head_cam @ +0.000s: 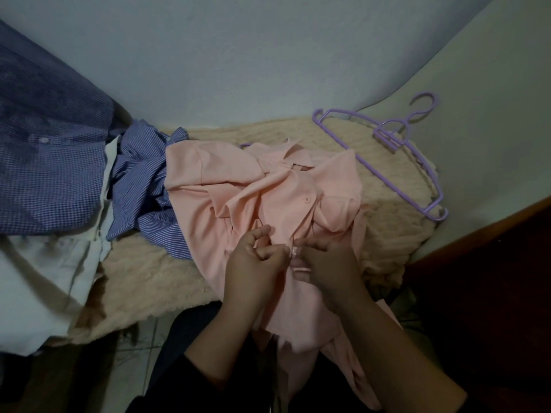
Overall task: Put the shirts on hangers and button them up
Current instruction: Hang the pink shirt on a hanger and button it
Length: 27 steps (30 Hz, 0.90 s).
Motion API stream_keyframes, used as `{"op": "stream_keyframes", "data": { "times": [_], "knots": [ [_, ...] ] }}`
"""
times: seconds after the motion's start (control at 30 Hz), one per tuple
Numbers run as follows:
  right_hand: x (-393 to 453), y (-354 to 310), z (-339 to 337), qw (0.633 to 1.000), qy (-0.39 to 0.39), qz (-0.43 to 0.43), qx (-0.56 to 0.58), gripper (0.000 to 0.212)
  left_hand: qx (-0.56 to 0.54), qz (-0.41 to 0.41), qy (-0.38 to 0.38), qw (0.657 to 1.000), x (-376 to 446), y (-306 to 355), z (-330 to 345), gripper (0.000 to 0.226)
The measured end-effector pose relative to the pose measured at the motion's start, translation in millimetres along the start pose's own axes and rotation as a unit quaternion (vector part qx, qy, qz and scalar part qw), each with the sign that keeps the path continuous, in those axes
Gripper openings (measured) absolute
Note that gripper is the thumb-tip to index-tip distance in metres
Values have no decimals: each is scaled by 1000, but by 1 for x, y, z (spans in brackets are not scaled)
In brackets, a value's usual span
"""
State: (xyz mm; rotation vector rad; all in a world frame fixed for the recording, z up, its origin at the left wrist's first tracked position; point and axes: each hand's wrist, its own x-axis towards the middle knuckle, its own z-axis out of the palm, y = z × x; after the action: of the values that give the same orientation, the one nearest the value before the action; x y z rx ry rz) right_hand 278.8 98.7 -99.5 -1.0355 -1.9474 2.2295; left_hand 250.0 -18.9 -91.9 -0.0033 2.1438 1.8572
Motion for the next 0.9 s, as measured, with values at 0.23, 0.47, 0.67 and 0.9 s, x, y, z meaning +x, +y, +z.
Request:
{"op": "stream_keyframes", "data": {
  "times": [0.23, 0.47, 0.67, 0.9],
  "knots": [
    [-3, -3, 0, 1000, -14, -8, -3, 19, 23, 7, -1, 1000, 8, -6, -3, 31],
    [-4, -5, -1, 1000, -4, -9, -29, 17, 8, 0, -44, 999, 13, -8, -5, 36],
    [-5, -4, -2, 998, -21, -17, -60, 19, -7, 18, -50, 999, 11, -6, -5, 39],
    [-7, -3, 3, 990, 4, -110, -86, 17, -13, 62, -3, 998, 8, -9, -1, 37]
  ]
}}
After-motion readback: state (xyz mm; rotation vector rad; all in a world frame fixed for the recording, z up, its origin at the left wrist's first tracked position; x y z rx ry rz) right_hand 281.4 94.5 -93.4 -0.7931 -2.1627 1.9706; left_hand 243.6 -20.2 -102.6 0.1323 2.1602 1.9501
